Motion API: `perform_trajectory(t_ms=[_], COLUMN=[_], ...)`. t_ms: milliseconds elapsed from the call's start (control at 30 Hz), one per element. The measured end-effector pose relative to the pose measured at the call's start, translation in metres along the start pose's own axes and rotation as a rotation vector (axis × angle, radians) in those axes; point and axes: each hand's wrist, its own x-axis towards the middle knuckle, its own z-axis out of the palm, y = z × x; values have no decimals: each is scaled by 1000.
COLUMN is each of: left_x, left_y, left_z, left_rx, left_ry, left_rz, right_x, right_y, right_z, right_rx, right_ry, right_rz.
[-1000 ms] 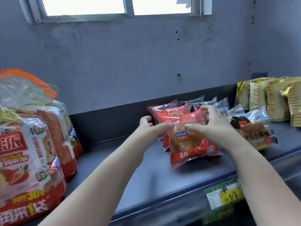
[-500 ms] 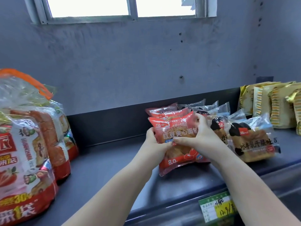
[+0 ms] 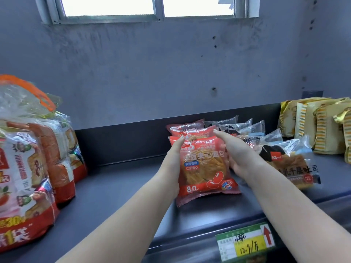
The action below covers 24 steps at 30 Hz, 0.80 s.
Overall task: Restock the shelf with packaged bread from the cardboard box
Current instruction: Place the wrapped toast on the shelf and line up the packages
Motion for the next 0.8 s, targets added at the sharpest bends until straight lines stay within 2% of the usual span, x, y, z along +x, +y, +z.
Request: perform_trajectory(t_ms=[133, 267, 533, 633, 800], left_x=[1, 6, 7, 5, -10], left_y=[-5, -10, -4, -4, -1], left_z=[9, 13, 13, 10, -7], left_rx=[6, 53, 136, 214, 398], left_ry=[87, 157, 131, 118, 6], left_rz=[14, 150, 138, 157, 136], right_x=[12, 23, 31, 26, 0], right_y=[0, -5, 3, 3, -8], right_z=[5, 8, 0, 0, -13], right_rx=[21, 5, -41, -152, -415], right_ry=[-45, -47, -22, -20, -52], right_rz=[30, 14, -42, -108, -181])
